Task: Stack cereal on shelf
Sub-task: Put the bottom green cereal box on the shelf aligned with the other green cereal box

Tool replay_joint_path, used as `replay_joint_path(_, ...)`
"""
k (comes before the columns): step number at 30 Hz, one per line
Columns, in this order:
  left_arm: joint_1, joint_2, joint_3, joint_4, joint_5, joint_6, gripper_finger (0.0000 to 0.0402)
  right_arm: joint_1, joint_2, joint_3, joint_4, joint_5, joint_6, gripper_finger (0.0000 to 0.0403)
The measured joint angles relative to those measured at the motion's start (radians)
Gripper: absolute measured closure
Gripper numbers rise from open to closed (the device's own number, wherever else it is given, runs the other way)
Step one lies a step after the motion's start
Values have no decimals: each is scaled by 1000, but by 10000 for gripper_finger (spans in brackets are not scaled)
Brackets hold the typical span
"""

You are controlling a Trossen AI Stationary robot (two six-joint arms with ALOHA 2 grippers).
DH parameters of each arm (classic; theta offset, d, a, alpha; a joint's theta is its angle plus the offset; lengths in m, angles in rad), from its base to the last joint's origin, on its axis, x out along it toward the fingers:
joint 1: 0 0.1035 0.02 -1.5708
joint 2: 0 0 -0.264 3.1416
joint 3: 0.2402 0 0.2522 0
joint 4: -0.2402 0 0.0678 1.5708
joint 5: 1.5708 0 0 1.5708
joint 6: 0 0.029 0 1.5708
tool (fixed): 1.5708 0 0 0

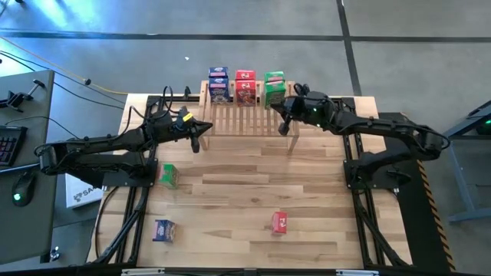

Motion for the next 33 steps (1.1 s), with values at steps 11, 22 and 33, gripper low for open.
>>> replay_joint_path(11, -30, 0, 0, -8, 38, -24, 401, 69, 5, -43, 115, -43, -10, 403)
replay_joint_path(22, -30, 0, 0, -10, -9, -27, 401, -7, 139, 10, 182, -2, -27, 403)
replay_joint_path(33, -31, 0, 0, -14, -9, -27, 401, -7, 143, 17, 215, 55, -26, 403)
